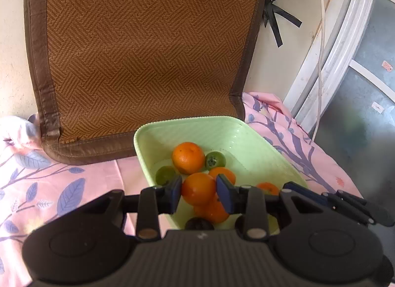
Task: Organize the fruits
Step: 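Carry the orange and green tomatoes over the green bowl and lower them, then open both tools to release the tomatoes and withdraw from the bowl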
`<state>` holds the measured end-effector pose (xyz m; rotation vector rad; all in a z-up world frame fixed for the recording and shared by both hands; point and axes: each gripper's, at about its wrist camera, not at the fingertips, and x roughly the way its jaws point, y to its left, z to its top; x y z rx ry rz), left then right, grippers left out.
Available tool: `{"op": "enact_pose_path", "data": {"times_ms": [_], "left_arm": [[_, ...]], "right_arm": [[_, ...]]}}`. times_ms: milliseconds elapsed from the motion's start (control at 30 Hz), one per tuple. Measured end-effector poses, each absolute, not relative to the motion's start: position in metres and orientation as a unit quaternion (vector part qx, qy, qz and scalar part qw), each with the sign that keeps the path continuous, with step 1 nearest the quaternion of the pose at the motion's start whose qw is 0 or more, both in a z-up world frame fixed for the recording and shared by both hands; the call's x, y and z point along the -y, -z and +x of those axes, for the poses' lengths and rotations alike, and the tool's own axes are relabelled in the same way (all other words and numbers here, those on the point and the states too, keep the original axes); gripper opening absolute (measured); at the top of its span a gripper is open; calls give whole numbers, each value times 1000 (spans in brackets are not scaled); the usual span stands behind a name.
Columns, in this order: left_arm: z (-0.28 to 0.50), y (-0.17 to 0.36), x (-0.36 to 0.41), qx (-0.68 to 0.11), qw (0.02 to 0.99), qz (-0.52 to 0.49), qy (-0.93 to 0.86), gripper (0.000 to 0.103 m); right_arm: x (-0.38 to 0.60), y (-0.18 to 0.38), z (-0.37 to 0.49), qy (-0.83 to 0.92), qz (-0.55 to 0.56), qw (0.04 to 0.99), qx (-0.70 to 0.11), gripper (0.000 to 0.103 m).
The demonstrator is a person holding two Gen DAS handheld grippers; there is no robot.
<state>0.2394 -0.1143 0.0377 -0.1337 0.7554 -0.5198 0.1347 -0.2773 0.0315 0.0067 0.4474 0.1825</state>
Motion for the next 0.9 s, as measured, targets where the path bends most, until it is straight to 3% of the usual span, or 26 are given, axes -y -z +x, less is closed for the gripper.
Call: {"op": "enact_pose_path", "data": {"times_ms": [500, 700, 900], "left_arm": [[181, -125, 41, -264, 925, -113, 248, 32], [157, -126, 25, -262, 927, -114, 244, 32], [113, -91, -25, -273, 942, -81, 177, 35]], "right_arm": [[279, -60, 85, -98, 63, 978, -175, 33], [269, -58, 59, -106, 90, 972, -187, 33], [254, -50, 39, -139, 88, 962, -220, 33]]}}
